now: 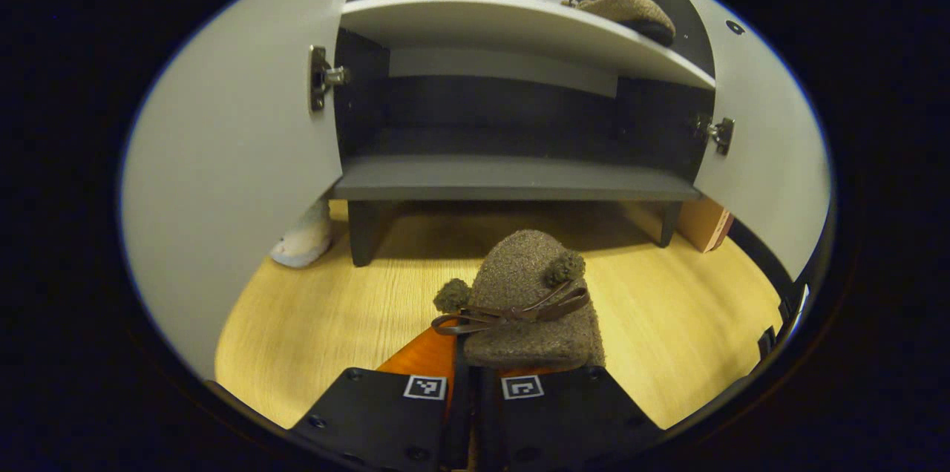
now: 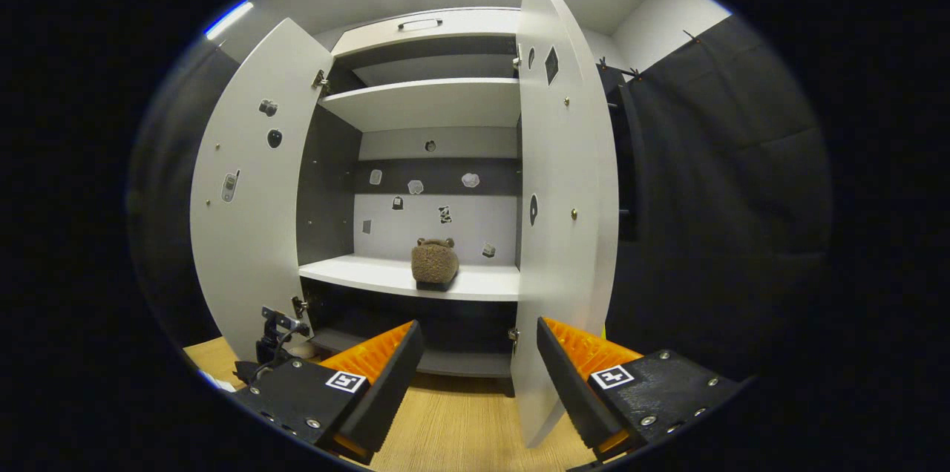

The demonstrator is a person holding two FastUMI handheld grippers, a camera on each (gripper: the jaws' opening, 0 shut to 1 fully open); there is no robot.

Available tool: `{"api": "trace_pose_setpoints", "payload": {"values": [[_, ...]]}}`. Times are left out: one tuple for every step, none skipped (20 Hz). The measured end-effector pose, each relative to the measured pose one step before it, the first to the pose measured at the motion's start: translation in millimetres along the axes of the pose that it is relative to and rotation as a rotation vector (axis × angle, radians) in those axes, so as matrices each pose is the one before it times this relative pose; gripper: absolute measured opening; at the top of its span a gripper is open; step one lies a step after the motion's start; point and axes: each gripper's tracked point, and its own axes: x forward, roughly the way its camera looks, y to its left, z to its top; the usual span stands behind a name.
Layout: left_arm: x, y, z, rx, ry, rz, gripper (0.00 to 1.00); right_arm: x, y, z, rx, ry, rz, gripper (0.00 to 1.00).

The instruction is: Grab one shoe with the right hand and put it into the shoe cabinet, grab the other shoe with the left hand and put it into the shoe cabinet; then close the right door with the right hand and the left door with the left hand.

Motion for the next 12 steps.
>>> {"api": "trace_pose_setpoints", "payload": {"values": [[-18.94, -0.39, 23.62, -0.00764, -0.04715, 0.01401, 0.13, 0.46, 0.04, 0.62, 0.00369, -0.00222, 0.0017, 0.94], [-18.4, 0.2, 22.59, -0.01139, -0.03005, 0.01589, 0.13, -0.08, 0.66, 0.66, 0.00447, -0.00451, -0.0001, 0.94], [-17.34, 1.96, 22.18, -0.01356, -0.01943, 0.02274, 0.13, -0.21, 0.8, 0.81, 0.005, -0.0048, -0.00034, 0.94], [-14.91, 2.76, 24.09, -0.01633, -0.02089, 0.02085, 0.13, -0.48, 0.5, 1.17, 0.00589, -0.00415, 0.00123, 0.94], [-11.71, 3.18, 26.73, -0.01837, -0.02195, 0.02043, 0.13, -0.18, 0.48, 1.29, 0.00415, -0.00291, 0.00029, 0.94], [-7.85, 1.49, 29.78, -0.02044, -0.0262, 0.01507, 0.14, -1.02, 0.93, 0.08, 0.00209, -0.00164, -0.00004, 0.94], [-4.29, 1.41, 32.45, -0.0051, -0.02683, 0.0107, 0.13, -0.43, -0.9, 0.75, 0.00007, -0.00309, -0.00012, 0.94], [-1.34, 0.18, 35.14, 0.00272, -0.03353, 0.00468, 0.12, 0.02, -0.54, 1.48, -0.0018, -0.00458, -0.00219, 0.94], [2.73, -2.19, 35.42, 0.00952, -0.03106, -0.00742, 0.13, -0.17, -0.08, 0.01, -0.00167, -0.00128, 0.00011, 0.94], [7.01, -3.18, 34.74, 0.00731, -0.02806, -0.01384, 0.13, -0.35, -0.36, 0.41, -0.00047, -0.00018, -0.00089, 0.94], [10.88, -2.09, 34.38, -0.00106, -0.0283, -0.01061, 0.12, -0.82, -0.1, 1.28, 0.00171, -0.00285, -0.00104, 0.94], [15.14, -3.8, 32.41, -0.00902, -0.02316, -0.00837, 0.13, -0.15, -0.46, 0.62, 0.00327, -0.0002, -0.00274, 0.94]]}}
